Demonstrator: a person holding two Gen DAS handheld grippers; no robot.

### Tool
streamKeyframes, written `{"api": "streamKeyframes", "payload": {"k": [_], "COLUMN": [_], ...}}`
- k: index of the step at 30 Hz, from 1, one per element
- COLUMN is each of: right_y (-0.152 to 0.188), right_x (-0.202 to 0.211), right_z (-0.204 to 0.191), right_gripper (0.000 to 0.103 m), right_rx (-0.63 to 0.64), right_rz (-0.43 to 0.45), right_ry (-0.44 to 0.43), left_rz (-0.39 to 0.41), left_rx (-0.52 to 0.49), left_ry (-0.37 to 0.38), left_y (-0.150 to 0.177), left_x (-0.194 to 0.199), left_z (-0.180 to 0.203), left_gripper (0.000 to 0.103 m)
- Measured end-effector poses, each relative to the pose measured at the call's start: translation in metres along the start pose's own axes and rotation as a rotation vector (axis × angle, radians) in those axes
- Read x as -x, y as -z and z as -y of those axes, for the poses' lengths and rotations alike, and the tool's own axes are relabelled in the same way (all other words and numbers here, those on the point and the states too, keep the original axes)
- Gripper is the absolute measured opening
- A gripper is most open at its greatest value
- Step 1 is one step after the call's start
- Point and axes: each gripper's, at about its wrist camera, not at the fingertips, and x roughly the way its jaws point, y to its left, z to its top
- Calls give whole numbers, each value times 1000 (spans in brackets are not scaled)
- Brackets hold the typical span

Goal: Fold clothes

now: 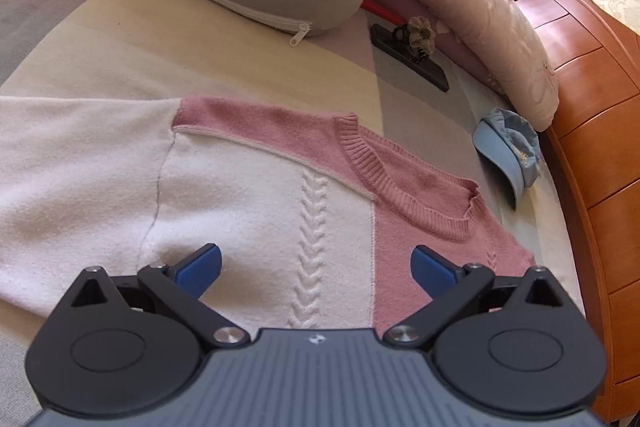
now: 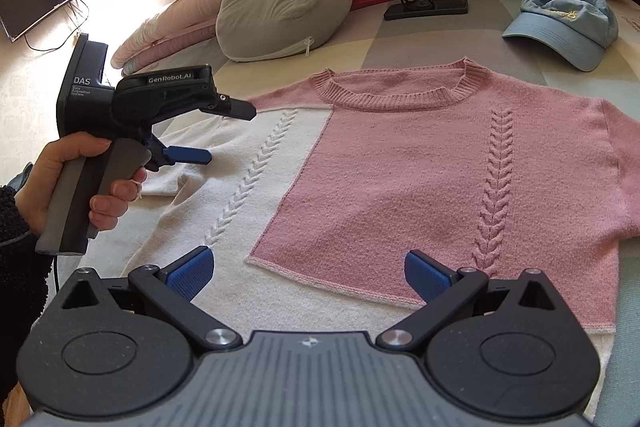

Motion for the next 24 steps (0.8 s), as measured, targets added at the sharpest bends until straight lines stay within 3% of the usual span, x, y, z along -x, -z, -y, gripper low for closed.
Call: {"api": "streamKeyframes", "payload": {"k": [4,8,15,24], "right_y": [1,3,3,4], "right_x": [-9,-16,-26,-27], "right_z": [-2,0,7,8], "right_gripper": [103,103,103,103], "right_rx": [12,8,-21,-29], "right_rz": [-25,-41,-60,-60], "right_ry": [2,3,7,3], "left_rz": [-38,37,99,89], "left_rx": [26,30,88,27], "left_ry": [-35,-35,-54,-105], "left_y": [-7,-17,-49,-76], "left_x": [-29,-35,-55,-70], "left_z": [-4,-4,-17,-10], "left_gripper": [101,102,102,102]}}
